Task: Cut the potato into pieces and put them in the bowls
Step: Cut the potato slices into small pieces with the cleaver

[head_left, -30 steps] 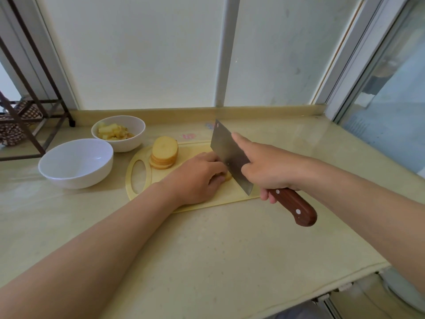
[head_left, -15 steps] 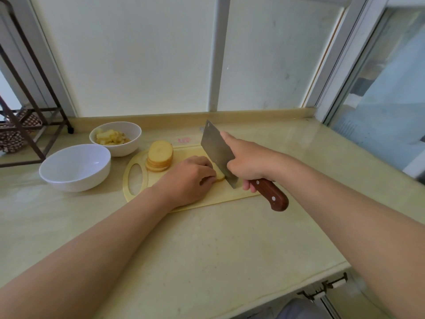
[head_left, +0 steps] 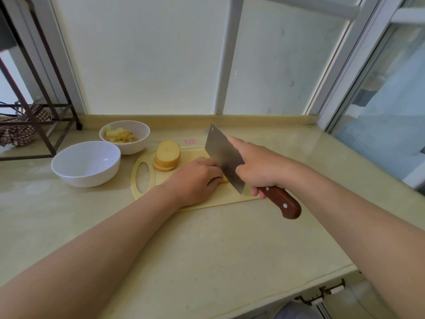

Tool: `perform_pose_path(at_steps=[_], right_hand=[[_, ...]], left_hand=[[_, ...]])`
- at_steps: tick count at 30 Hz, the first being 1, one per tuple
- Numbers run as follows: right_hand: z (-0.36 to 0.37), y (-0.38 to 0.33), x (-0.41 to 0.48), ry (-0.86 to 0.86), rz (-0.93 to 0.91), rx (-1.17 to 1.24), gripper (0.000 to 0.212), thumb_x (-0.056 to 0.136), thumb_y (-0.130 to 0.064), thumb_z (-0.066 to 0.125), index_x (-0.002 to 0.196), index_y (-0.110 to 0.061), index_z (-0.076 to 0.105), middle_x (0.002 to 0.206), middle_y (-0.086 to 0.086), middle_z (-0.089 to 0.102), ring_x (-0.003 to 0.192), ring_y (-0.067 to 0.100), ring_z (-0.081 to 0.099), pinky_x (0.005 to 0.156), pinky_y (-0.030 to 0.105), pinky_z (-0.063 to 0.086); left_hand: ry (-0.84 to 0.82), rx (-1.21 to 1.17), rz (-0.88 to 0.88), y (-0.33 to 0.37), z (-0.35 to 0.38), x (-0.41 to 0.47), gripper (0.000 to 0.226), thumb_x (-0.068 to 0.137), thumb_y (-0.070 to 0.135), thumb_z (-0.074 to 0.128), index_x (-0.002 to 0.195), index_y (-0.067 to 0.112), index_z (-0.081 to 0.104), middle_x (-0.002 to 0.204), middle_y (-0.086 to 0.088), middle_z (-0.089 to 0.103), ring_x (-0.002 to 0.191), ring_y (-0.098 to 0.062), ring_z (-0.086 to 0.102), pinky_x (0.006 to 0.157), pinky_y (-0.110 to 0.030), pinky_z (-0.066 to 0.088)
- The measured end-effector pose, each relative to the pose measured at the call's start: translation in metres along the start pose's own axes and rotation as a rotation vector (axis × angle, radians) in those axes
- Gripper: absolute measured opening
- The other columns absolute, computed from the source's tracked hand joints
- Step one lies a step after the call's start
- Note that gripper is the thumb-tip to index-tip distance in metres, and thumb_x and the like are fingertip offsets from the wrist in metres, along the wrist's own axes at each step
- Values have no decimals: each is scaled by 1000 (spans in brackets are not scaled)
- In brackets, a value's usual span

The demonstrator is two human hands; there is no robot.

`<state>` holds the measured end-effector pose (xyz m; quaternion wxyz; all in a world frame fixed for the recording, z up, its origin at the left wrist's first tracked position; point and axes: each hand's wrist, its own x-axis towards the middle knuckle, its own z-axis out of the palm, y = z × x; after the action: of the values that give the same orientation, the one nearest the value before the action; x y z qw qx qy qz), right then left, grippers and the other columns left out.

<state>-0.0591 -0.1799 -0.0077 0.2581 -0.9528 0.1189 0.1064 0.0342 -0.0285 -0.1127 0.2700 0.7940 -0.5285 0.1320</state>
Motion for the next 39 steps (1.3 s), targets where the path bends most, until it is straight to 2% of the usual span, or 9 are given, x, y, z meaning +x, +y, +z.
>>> perform_pose_path(at_steps=[3, 11, 17, 22, 29, 34, 39], right_hand=[[1, -2, -3, -10, -4, -6, 90, 95, -5, 35, 159, -57, 1, 104, 18, 68, 65, 31, 75, 50, 31, 56], [-2, 1, -17, -57, 31, -28, 89, 97, -5, 34, 161, -53, -5, 96, 21, 68, 54, 27, 67, 47, 29, 52], [3, -2, -16, -59, 59, -50, 89, 98, -8, 35, 160, -55, -9, 85, 20, 71, 53, 27, 66, 52, 33, 58], [11, -13, 3, -42, 59, -39, 92, 97, -7, 36, 160, -52, -14, 80, 18, 69, 50, 24, 62, 50, 32, 58], [9, -2, 16, -37, 55, 57, 95, 92, -5, 32, 158, -59, -8, 98, 23, 70, 62, 33, 68, 50, 34, 56], [4, 5, 13, -16, 31, 98, 97, 87, -2, 33, 157, -64, 5, 110, 18, 67, 61, 30, 70, 52, 35, 57], [2, 2, 5, -1, 26, 87, 95, 88, -2, 34, 158, -60, 8, 114, 14, 64, 56, 27, 70, 51, 34, 57]], left_hand=[[-5, 3, 3, -2, 1, 1, 15, 92, 17, 60, 95, 11, 73, 96, -5, 65, 86, -26, 60, 77, -41, 52], [-35, 2, -41, -3, 2, 1, 25, 91, 26, 52, 95, 12, 73, 96, -4, 64, 86, -27, 59, 76, -42, 51], [-22, -15, -34, -5, 3, 2, 21, 91, 24, 56, 95, 13, 74, 96, -3, 65, 86, -26, 59, 77, -43, 52], [3, -44, -13, -6, 4, 2, 18, 89, 21, 61, 95, 11, 75, 92, -5, 66, 82, -26, 61, 73, -41, 53], [25, 0, 8, -5, -3, -2, 18, 86, 15, 59, 79, 5, 73, 84, -6, 65, 74, -26, 61, 67, -38, 51], [27, -4, 9, -4, -2, -2, 17, 88, 15, 60, 83, 7, 74, 86, -5, 67, 75, -25, 61, 68, -37, 52], [36, -12, 2, -8, -1, -2, 15, 88, 13, 61, 82, 7, 74, 88, -5, 66, 78, -25, 61, 70, -39, 52]])
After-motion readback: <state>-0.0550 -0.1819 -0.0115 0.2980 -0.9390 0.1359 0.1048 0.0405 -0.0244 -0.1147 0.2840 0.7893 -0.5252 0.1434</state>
